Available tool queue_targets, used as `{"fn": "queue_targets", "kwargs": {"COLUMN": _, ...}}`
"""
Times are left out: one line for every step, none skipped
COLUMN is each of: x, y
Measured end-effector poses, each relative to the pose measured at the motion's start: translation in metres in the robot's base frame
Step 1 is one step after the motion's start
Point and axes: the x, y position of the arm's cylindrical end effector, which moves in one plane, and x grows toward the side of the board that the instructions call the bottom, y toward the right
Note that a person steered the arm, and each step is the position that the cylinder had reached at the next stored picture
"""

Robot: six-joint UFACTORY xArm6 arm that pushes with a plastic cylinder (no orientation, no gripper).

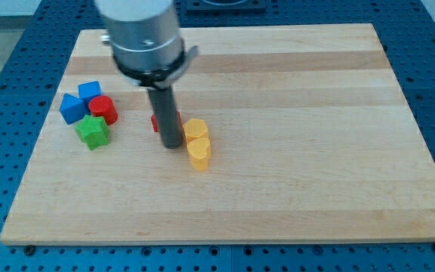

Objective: Move red star closer to group of blocks

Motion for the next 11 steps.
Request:
{"fn": "queue_targets", "kwargs": {"x": 0.000, "y": 0.024}}
{"fn": "queue_targets", "kwargs": {"x": 0.000, "y": 0.016}}
{"fn": "queue_targets", "kwargs": {"x": -0.011, "y": 0.015}}
{"fn": "queue_targets", "kwargs": {"x": -0.024, "y": 0.014}}
{"fn": "queue_targets", "kwargs": {"x": -0.029, "y": -0.001}}
{"fn": "queue_targets", "kwargs": {"x": -0.033, "y": -0.013}}
{"fn": "queue_targets", "kwargs": {"x": -0.040, "y": -0.024}}
{"fn": "queue_targets", "kwargs": {"x": -0.047, "y": -0.039}}
{"fn": "queue_targets", "kwargs": {"x": -0.050, "y": -0.052}}
{"fn": "queue_targets", "kwargs": {"x": -0.052, "y": -0.065}}
{"fn": "queue_targets", "kwargs": {"x": -0.054, "y": -0.076}}
